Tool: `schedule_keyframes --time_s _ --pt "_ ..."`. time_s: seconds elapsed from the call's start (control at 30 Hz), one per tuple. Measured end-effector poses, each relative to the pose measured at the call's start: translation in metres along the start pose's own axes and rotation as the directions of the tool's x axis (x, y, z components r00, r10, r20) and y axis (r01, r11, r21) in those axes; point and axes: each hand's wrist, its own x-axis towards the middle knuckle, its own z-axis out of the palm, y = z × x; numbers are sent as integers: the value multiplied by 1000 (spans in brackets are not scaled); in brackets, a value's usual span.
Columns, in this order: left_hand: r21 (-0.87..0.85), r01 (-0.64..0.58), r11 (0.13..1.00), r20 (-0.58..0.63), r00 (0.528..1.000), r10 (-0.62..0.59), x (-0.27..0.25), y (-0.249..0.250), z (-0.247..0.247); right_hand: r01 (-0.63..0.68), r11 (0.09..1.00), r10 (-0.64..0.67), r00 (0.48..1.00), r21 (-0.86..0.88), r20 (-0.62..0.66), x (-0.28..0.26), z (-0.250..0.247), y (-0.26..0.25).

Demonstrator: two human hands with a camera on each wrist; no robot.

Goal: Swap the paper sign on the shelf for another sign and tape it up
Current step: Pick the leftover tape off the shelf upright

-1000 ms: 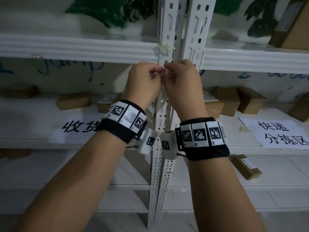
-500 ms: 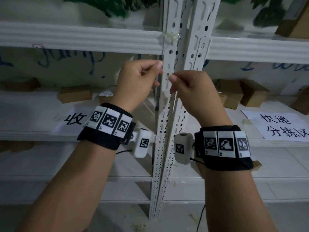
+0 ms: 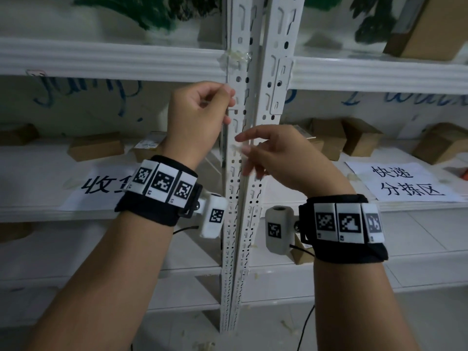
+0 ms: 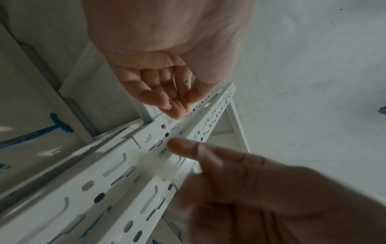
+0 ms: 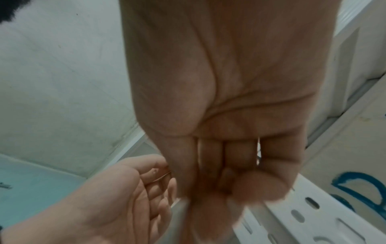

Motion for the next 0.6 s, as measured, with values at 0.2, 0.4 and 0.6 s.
schedule_keyframes --time_s 0.2,0.4,0.6 --pt "34 4 999 33 999 -5 -2 -5 -3 -67 997 71 991 -43 110 -1 3 -2" --pt "65 -46 997 -24 999 48 12 -1 -7 85 994 -103 951 -72 -291 24 0 -9" --pt "227 -211 951 -75 970 233 47 9 -5 244 965 -256 790 -98 -556 63 -16 -39"
